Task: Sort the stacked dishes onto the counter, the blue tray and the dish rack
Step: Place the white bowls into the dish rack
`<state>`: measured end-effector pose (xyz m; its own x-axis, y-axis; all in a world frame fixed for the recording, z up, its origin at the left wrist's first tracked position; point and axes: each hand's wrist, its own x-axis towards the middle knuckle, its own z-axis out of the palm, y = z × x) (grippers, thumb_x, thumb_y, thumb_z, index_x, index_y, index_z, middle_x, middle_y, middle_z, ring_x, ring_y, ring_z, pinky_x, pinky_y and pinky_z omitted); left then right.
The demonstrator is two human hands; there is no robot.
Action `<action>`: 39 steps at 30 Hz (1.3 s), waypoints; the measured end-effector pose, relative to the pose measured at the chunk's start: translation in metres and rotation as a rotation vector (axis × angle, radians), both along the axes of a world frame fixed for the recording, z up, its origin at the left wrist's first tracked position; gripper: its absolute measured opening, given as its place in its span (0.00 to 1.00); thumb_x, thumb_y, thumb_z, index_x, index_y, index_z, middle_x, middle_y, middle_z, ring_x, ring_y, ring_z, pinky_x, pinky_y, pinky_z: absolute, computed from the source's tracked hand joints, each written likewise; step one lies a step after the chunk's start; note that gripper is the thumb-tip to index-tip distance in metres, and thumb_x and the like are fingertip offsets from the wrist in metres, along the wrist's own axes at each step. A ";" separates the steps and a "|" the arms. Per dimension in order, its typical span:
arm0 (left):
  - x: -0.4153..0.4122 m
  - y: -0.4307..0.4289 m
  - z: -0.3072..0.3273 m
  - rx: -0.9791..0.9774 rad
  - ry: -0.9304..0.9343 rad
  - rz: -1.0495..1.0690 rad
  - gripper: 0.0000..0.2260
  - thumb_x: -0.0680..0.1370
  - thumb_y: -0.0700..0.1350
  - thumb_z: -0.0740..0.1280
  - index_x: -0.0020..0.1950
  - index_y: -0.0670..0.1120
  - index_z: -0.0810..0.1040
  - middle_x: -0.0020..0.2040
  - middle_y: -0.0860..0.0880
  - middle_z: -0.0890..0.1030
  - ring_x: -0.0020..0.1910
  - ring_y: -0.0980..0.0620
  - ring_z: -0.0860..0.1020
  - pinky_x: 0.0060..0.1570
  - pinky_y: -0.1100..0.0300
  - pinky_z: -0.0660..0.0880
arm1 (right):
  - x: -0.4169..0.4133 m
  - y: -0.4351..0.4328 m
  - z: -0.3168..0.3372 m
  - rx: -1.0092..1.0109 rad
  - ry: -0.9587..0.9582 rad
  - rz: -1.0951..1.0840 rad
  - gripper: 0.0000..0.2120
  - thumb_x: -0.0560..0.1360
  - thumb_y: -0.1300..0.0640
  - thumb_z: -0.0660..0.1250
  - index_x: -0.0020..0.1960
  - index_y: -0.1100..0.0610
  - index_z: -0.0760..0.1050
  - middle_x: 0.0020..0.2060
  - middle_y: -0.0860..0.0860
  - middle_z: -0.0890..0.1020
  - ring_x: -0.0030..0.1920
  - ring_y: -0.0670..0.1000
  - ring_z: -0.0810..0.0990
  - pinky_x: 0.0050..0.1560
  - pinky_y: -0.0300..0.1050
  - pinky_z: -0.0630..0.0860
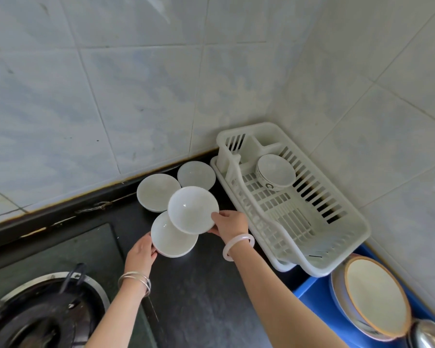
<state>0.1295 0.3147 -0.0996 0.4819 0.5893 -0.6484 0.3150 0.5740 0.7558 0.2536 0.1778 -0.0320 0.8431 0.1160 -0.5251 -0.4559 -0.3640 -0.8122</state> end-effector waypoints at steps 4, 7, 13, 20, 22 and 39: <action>-0.001 0.003 0.005 -0.056 -0.044 0.028 0.18 0.81 0.48 0.56 0.66 0.42 0.71 0.67 0.43 0.73 0.67 0.43 0.70 0.68 0.50 0.64 | -0.009 0.016 -0.003 -0.182 -0.018 0.113 0.06 0.71 0.58 0.68 0.36 0.53 0.78 0.34 0.51 0.84 0.37 0.50 0.84 0.40 0.43 0.81; -0.001 0.004 0.004 -0.066 -0.046 0.044 0.18 0.80 0.48 0.58 0.66 0.40 0.71 0.66 0.42 0.74 0.66 0.44 0.71 0.68 0.51 0.65 | -0.015 0.021 -0.005 -0.291 -0.053 0.186 0.06 0.71 0.57 0.68 0.35 0.53 0.78 0.36 0.53 0.84 0.39 0.51 0.84 0.32 0.37 0.74; -0.002 0.003 -0.002 0.060 0.013 -0.057 0.16 0.76 0.42 0.65 0.63 0.42 0.74 0.61 0.42 0.78 0.62 0.44 0.75 0.66 0.49 0.69 | -0.017 0.024 -0.015 -0.350 -0.046 0.226 0.05 0.70 0.58 0.68 0.35 0.53 0.76 0.39 0.55 0.84 0.41 0.53 0.84 0.38 0.41 0.77; 0.001 0.008 0.001 0.027 0.041 -0.102 0.15 0.76 0.37 0.64 0.63 0.42 0.75 0.60 0.42 0.78 0.58 0.46 0.75 0.61 0.51 0.72 | -0.010 0.022 -0.029 -0.262 0.023 0.271 0.12 0.71 0.60 0.69 0.54 0.51 0.75 0.47 0.50 0.79 0.48 0.53 0.80 0.47 0.49 0.82; 0.002 0.010 0.005 -0.059 0.019 -0.081 0.14 0.76 0.35 0.62 0.61 0.44 0.75 0.60 0.43 0.78 0.57 0.45 0.75 0.56 0.52 0.73 | -0.007 0.023 -0.028 -0.151 0.166 0.263 0.17 0.73 0.62 0.67 0.61 0.51 0.74 0.55 0.52 0.79 0.53 0.56 0.80 0.47 0.51 0.82; 0.095 -0.070 0.129 0.144 -0.167 -0.358 0.13 0.75 0.34 0.61 0.55 0.46 0.76 0.50 0.47 0.77 0.51 0.47 0.76 0.39 0.58 0.77 | 0.058 -0.085 0.077 0.014 -0.129 0.026 0.11 0.76 0.49 0.63 0.49 0.54 0.78 0.41 0.50 0.84 0.41 0.52 0.84 0.41 0.46 0.82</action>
